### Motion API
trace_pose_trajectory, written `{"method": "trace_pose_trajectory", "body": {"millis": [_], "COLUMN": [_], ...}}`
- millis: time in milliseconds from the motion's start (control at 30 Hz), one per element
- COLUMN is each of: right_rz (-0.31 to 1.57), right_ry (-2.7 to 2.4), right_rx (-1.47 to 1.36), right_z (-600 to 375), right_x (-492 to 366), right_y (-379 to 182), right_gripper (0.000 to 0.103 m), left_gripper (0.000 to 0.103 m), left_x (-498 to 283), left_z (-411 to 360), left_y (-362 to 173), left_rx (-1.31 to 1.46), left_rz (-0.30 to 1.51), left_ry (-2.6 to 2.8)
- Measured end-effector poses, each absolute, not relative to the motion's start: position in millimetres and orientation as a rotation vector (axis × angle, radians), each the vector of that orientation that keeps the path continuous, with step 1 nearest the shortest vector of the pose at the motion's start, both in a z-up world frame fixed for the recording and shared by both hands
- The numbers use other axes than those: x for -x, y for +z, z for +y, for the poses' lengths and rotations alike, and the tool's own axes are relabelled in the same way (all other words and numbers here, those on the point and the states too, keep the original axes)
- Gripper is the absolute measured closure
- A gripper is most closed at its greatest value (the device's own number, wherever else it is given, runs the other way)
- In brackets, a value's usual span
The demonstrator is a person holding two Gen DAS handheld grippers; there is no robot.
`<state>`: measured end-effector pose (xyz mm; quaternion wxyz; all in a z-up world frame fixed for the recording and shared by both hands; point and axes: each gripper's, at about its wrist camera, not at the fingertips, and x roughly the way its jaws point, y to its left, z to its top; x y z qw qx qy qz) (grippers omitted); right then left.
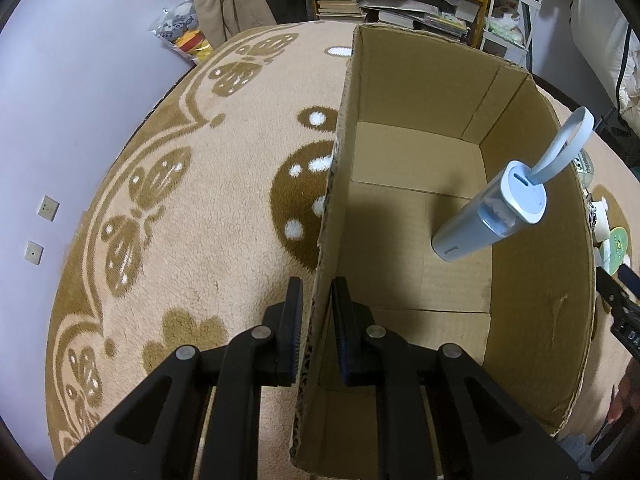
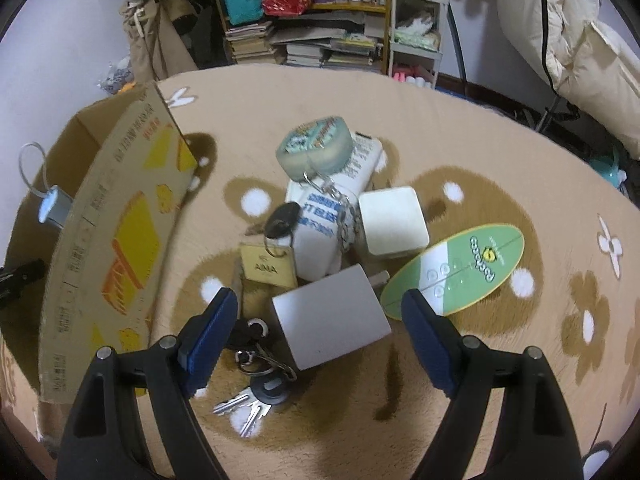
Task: Organize rigid objects
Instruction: 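Move the right tool to the white charger plug and grasp it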
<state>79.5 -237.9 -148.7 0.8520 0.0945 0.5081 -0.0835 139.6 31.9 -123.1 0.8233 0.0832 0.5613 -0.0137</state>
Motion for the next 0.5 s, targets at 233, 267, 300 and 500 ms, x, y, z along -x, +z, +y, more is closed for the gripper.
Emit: {"method": "trace_pose_trajectory", "body": {"millis": [233,267,300,500], "right_rz": [1.104,1.104,1.102,1.123], "right_ry": [-0.196,-0.201,-0.209,-0.234], "right_rx": [-0.233,-0.229,-0.224,-0.237], "right_z": [-239,-239,-239,-242], "right_x": [-79,-80,-80,-80], "right_y": [-168,-169,-170,-182], "right_gripper": [0.014,0.014,0.015,0.025], "left_gripper": [0.089,0.089,0.089,0.089], "left_x": [-138,-138,-138,-137], "left_z": [31,32,31,31], "left_y": [-123,-122,-123,-122], "left_rx": [-0.175,-0.171,-0.171,-0.175], "left_rz": [1.195,1.196,1.195,1.195], "left_ry": [-0.028,-0.028,-0.028,-0.028]}}
